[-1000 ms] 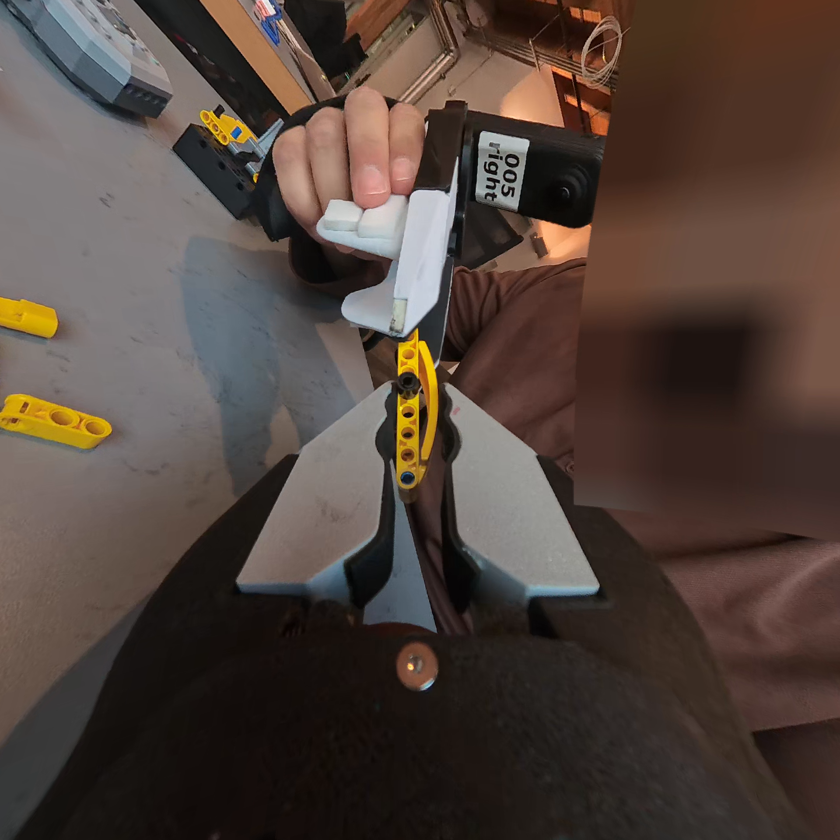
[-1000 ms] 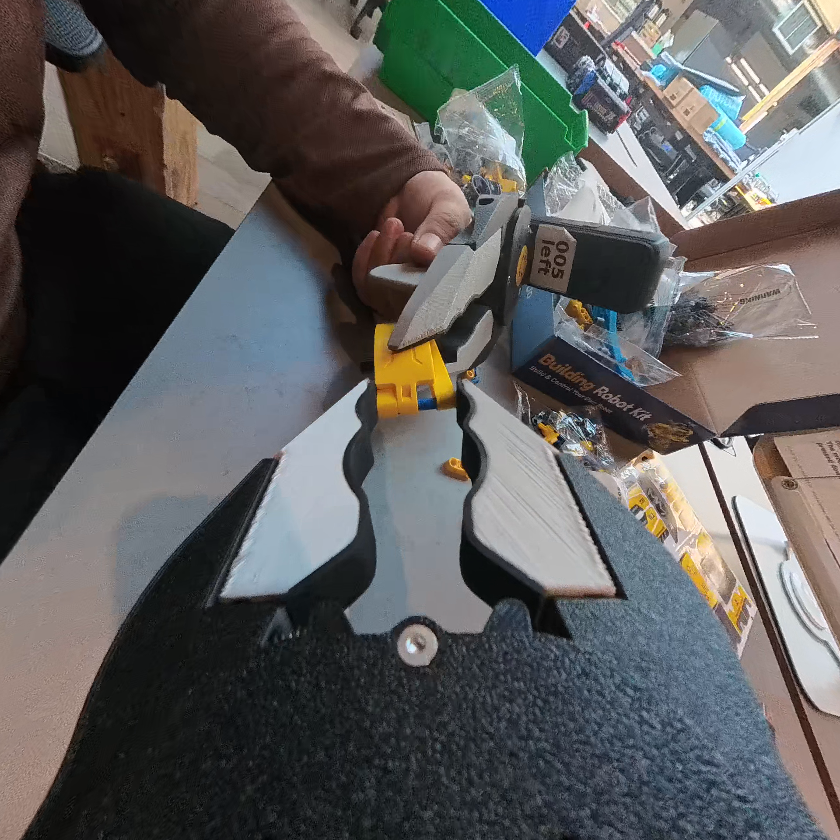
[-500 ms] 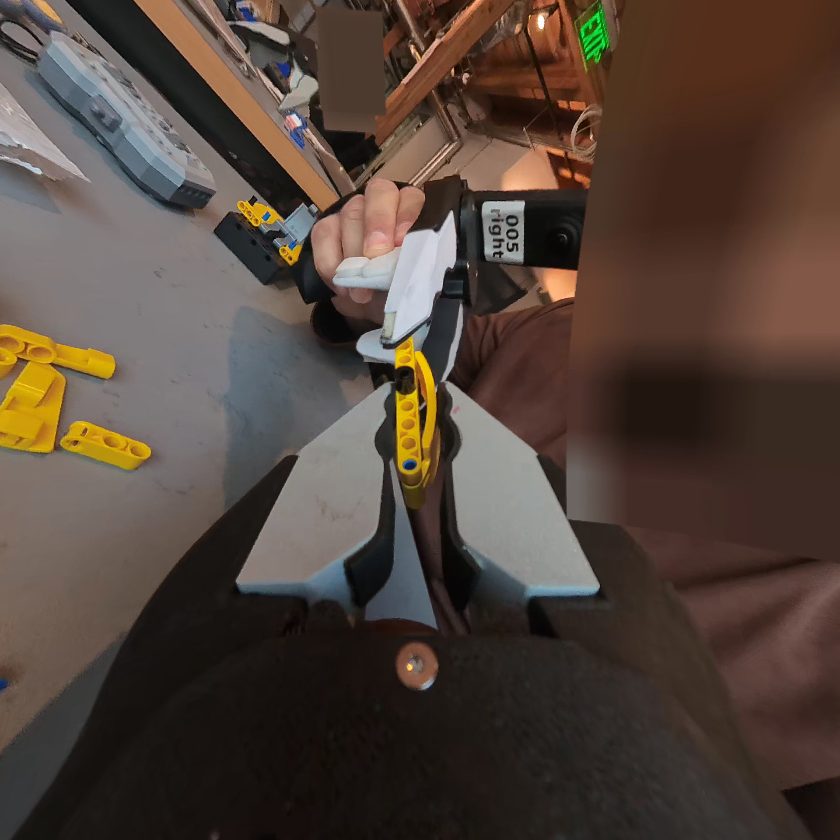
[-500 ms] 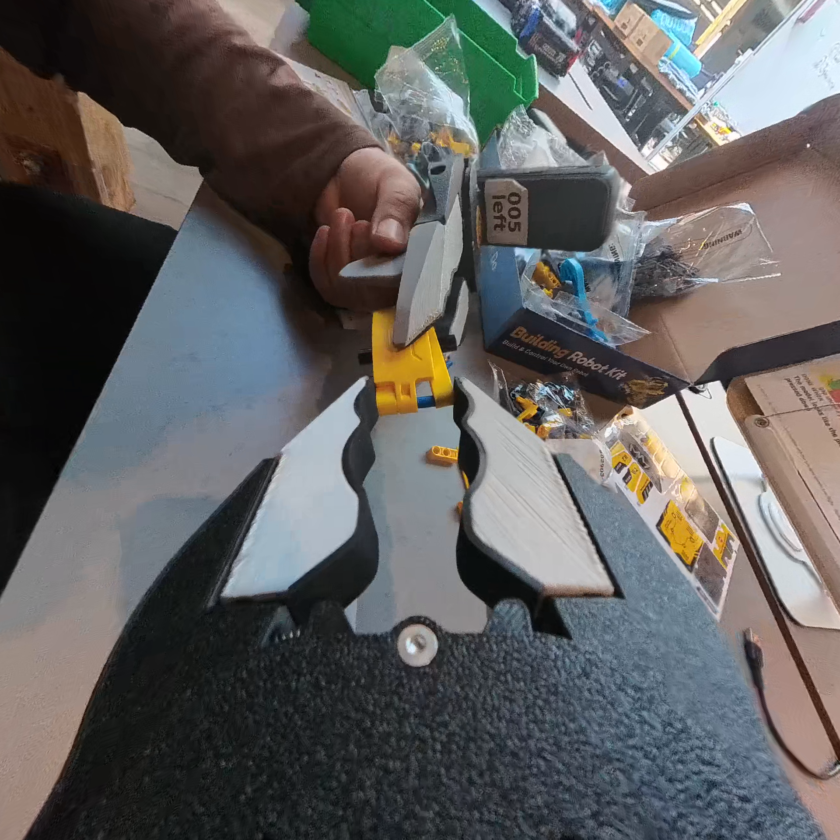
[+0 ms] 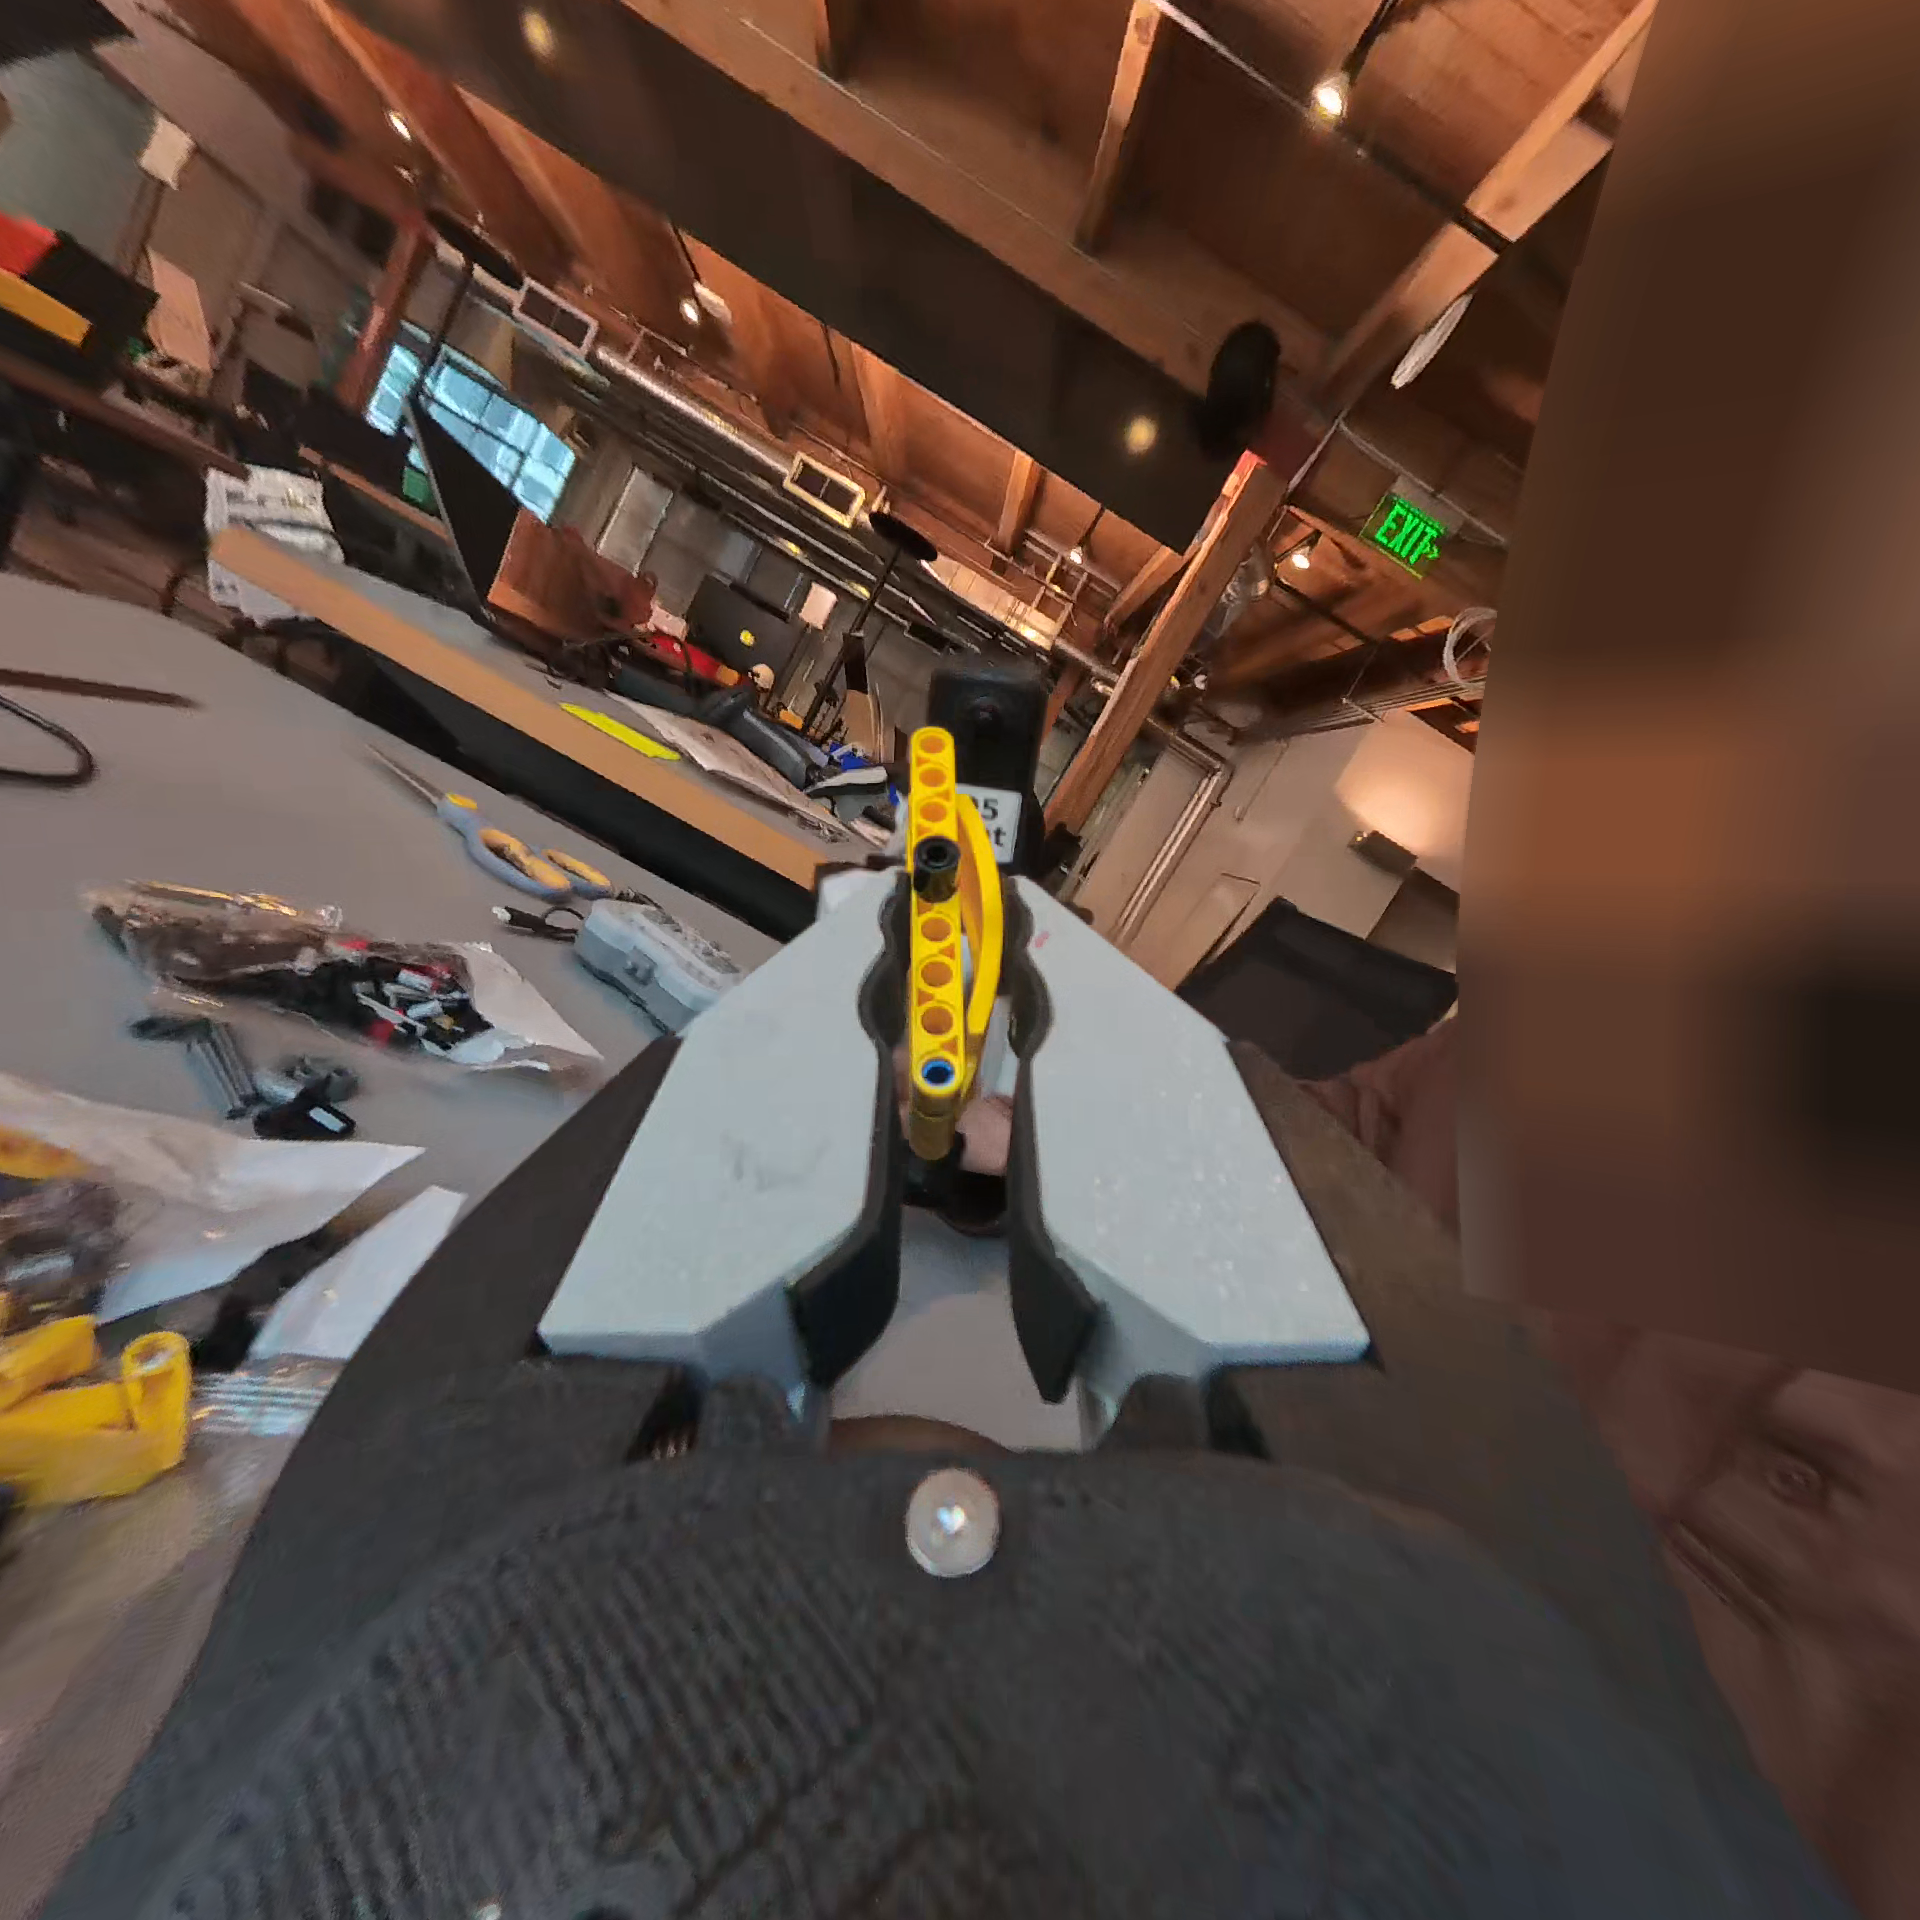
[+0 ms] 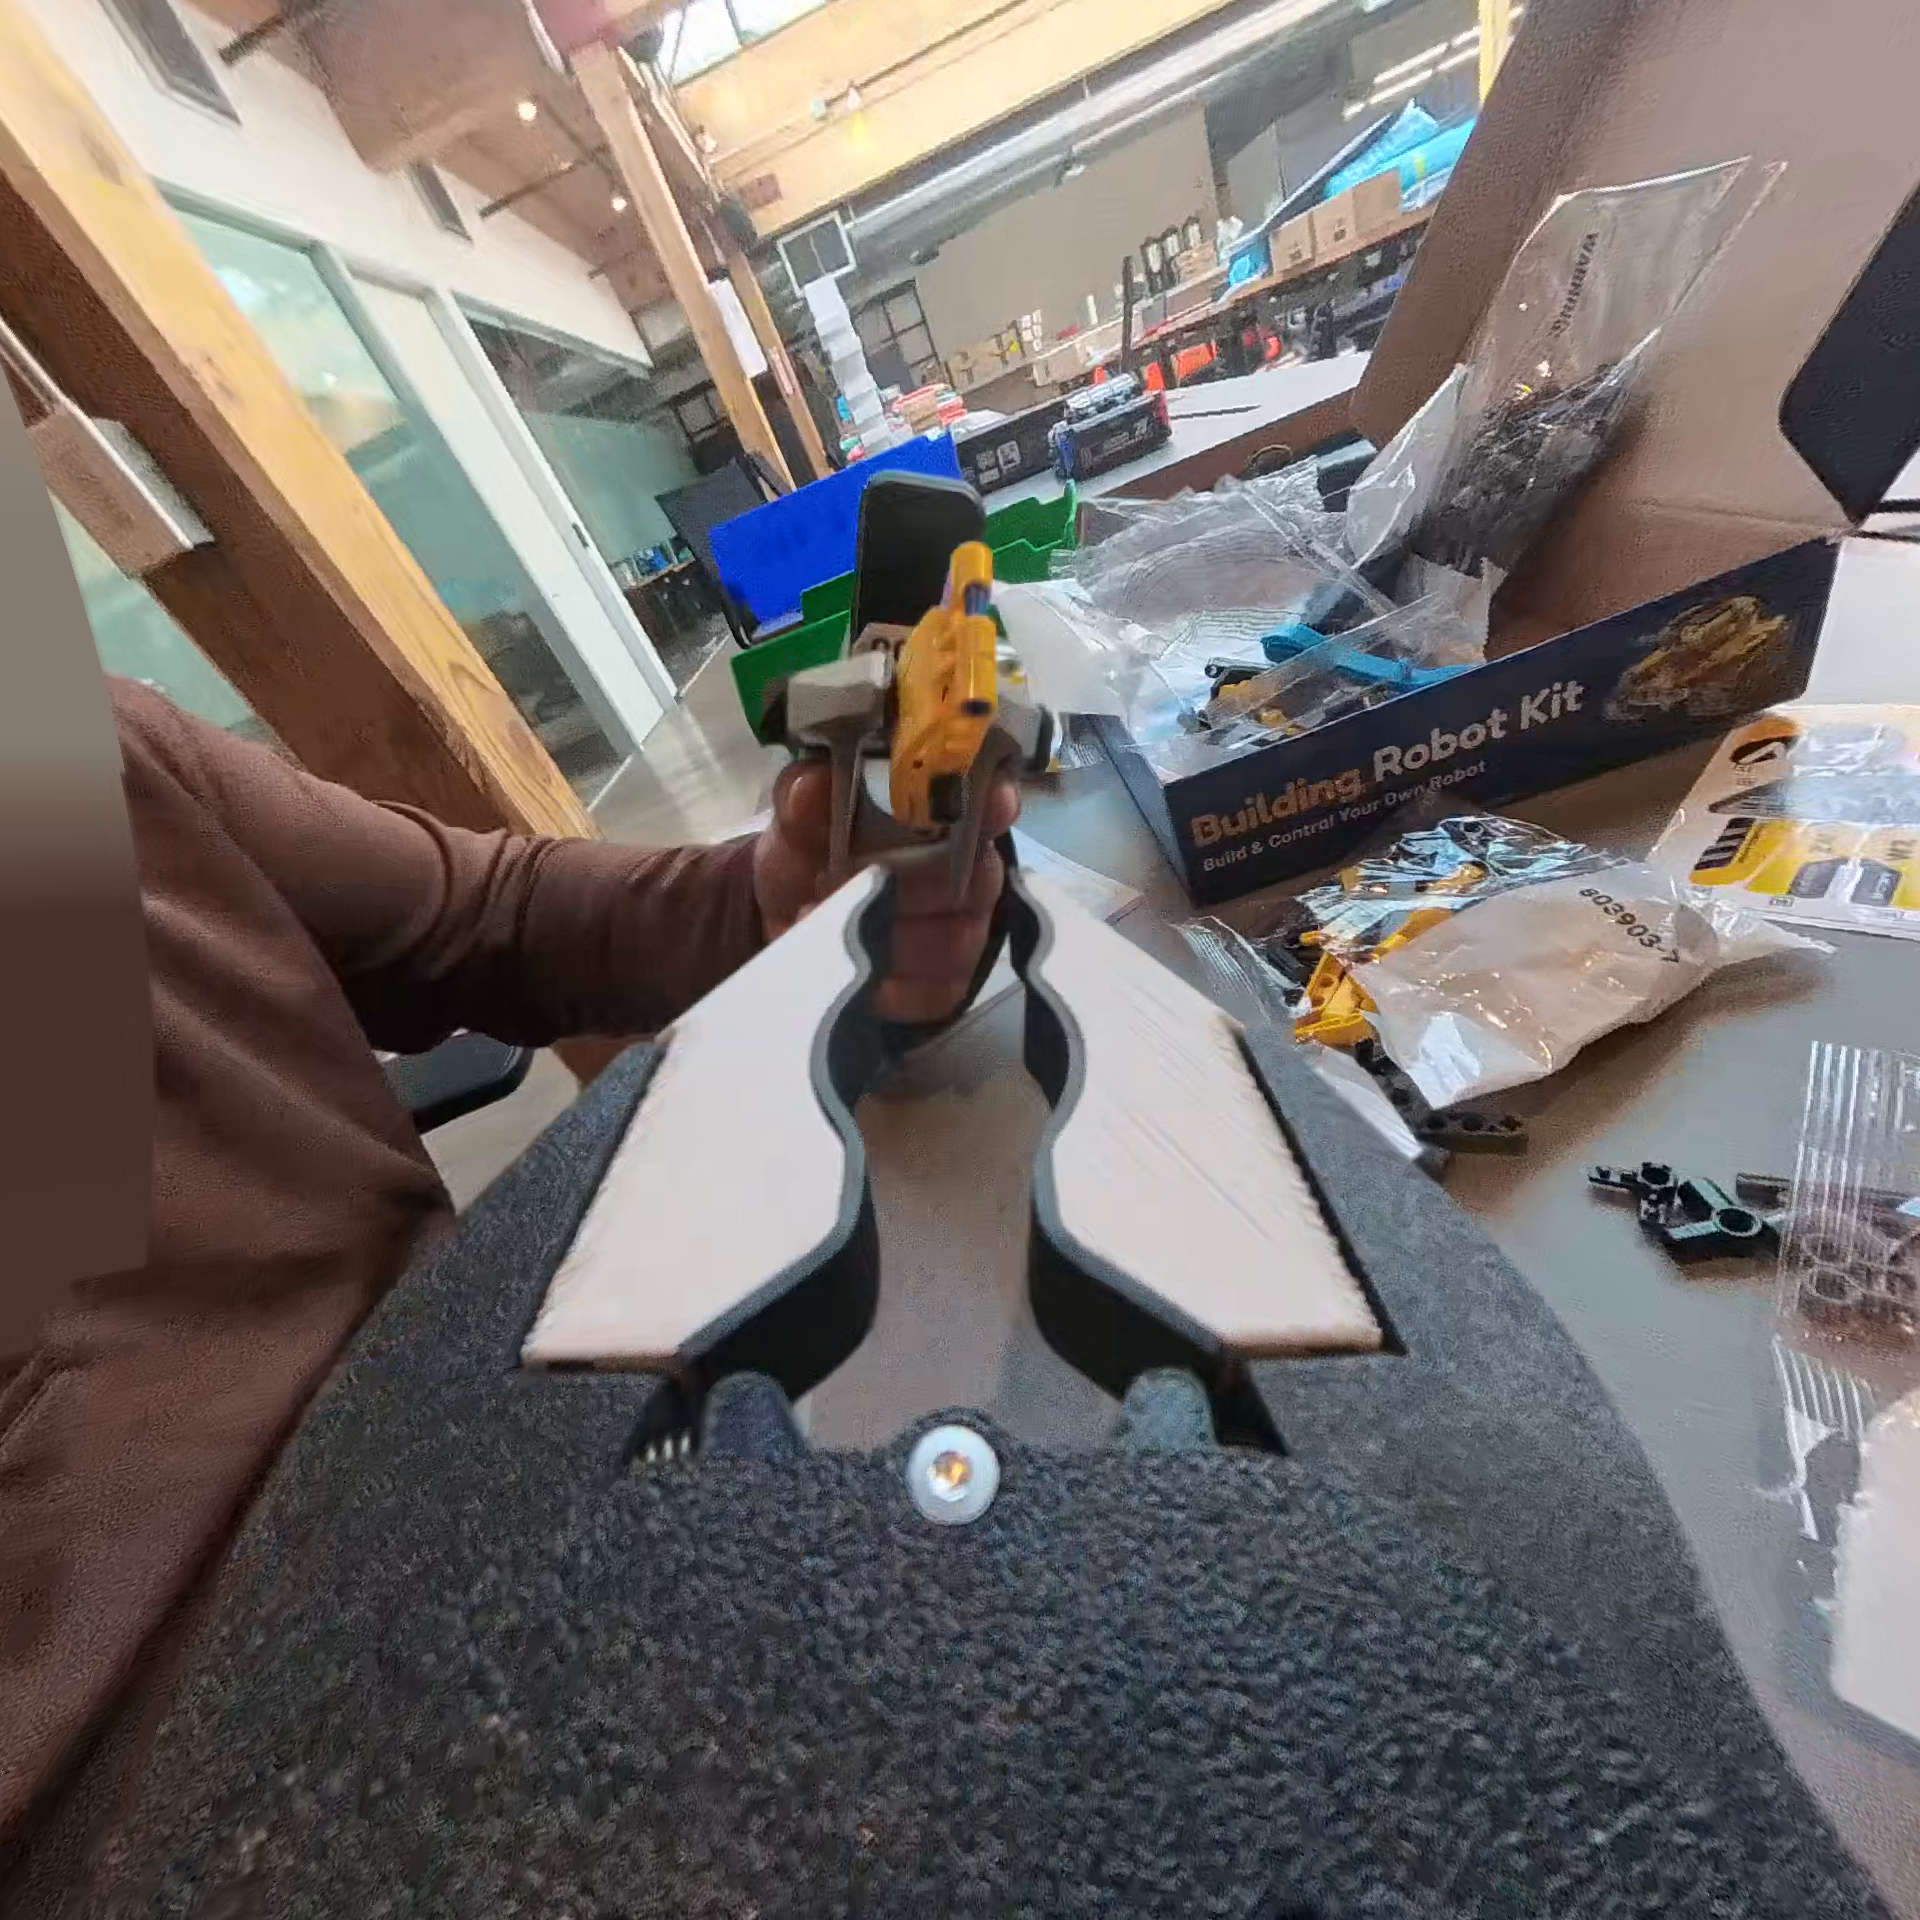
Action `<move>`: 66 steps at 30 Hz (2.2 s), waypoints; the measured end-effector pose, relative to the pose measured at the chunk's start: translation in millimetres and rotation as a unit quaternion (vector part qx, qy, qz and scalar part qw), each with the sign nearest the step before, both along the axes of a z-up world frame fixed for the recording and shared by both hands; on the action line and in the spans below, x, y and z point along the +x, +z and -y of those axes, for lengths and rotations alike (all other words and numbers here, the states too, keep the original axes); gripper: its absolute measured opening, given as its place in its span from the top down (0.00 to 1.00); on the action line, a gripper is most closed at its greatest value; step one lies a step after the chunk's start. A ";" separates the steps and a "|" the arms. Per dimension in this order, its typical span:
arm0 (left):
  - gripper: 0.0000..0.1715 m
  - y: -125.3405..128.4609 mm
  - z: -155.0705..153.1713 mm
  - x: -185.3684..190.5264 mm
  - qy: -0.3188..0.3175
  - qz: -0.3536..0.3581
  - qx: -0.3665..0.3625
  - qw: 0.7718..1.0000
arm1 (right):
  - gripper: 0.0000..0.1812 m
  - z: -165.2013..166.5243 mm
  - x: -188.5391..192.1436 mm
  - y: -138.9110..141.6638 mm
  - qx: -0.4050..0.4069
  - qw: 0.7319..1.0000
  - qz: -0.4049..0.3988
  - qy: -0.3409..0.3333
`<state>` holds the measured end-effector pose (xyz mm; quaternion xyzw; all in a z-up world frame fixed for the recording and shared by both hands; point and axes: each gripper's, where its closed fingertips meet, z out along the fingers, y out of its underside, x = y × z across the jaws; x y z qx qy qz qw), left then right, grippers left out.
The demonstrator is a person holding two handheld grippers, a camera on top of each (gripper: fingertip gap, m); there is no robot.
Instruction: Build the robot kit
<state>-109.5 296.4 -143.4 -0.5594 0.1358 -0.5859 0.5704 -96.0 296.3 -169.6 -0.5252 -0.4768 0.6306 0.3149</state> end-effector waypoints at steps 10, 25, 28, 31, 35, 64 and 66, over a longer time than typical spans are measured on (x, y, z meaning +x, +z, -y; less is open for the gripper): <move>0.91 -17.2 -1.3 27.1 0.013 -0.107 0.026 0.994 | 0.92 3.7 6.1 3.4 0.019 1.000 -0.011 0.016; 0.97 -72.7 20.8 24.0 -0.056 -0.312 0.011 0.948 | 0.92 21.2 9.1 -75.4 0.248 0.950 0.183 0.048; 0.98 -74.0 26.3 25.9 -0.068 -0.322 0.023 0.944 | 0.92 26.6 7.5 -82.4 0.266 0.942 0.195 0.054; 0.98 -80.2 27.9 21.7 -0.061 -0.357 0.038 0.931 | 0.92 26.7 8.2 -83.8 0.264 0.943 0.198 0.055; 0.98 -83.5 29.9 18.2 -0.053 -0.370 0.037 0.927 | 0.92 28.4 7.6 -81.0 0.279 0.939 0.195 0.053; 0.98 -98.1 36.1 14.3 -0.066 -0.426 0.048 0.901 | 0.91 27.1 9.5 -57.1 0.279 0.951 0.128 0.032; 0.98 -98.8 37.6 17.0 -0.071 -0.428 0.049 0.900 | 0.90 26.5 9.2 -55.6 0.252 0.959 0.126 0.033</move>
